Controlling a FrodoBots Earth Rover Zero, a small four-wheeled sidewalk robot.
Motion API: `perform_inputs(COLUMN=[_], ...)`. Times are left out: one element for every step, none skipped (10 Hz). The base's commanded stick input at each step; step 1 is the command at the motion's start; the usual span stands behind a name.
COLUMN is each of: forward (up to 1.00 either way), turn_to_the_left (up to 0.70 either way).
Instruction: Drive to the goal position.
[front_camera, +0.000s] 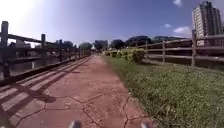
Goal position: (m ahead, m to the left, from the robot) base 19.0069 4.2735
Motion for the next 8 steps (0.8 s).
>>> perform_inputs(forward=[0.5,0.5,0.5,0.5,0.5,0.5,0.5,0.5], turn_to_the_left=[0.0,0.0,0.0,0.0,0.0,0.0,0.0,0.0])
